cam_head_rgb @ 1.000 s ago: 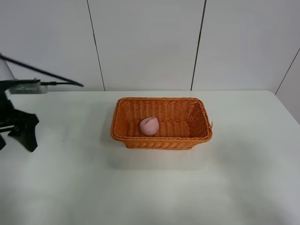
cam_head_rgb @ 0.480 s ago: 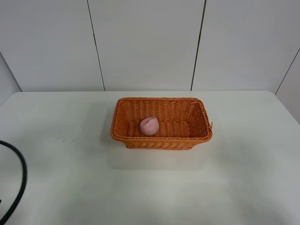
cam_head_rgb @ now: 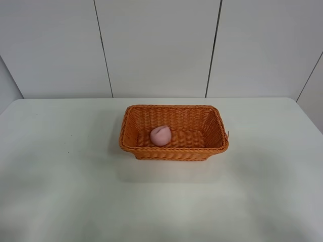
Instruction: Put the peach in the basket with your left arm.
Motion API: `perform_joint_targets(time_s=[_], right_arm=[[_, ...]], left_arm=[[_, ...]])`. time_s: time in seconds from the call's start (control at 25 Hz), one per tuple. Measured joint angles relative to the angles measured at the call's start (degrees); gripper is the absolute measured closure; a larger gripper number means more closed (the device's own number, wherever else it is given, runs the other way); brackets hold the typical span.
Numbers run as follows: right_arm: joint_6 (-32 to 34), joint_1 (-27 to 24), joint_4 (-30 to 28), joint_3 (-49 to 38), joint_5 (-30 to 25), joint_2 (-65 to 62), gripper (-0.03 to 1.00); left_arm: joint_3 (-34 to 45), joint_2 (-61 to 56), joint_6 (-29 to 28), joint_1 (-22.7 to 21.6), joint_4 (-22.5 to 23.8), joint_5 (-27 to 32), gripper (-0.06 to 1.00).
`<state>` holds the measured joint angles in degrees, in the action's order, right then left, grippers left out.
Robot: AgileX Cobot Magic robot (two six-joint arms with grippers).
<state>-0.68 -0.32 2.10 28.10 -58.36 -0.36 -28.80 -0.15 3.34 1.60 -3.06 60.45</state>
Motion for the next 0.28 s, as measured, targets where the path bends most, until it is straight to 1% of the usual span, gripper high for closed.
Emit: perform_joint_targets(time_s=[0.28], right_arm=[[0.0, 0.0, 0.0, 0.0, 0.0, 0.0, 0.27]], left_arm=[[0.0, 0.0, -0.1, 0.0, 0.0, 0.0, 0.19]])
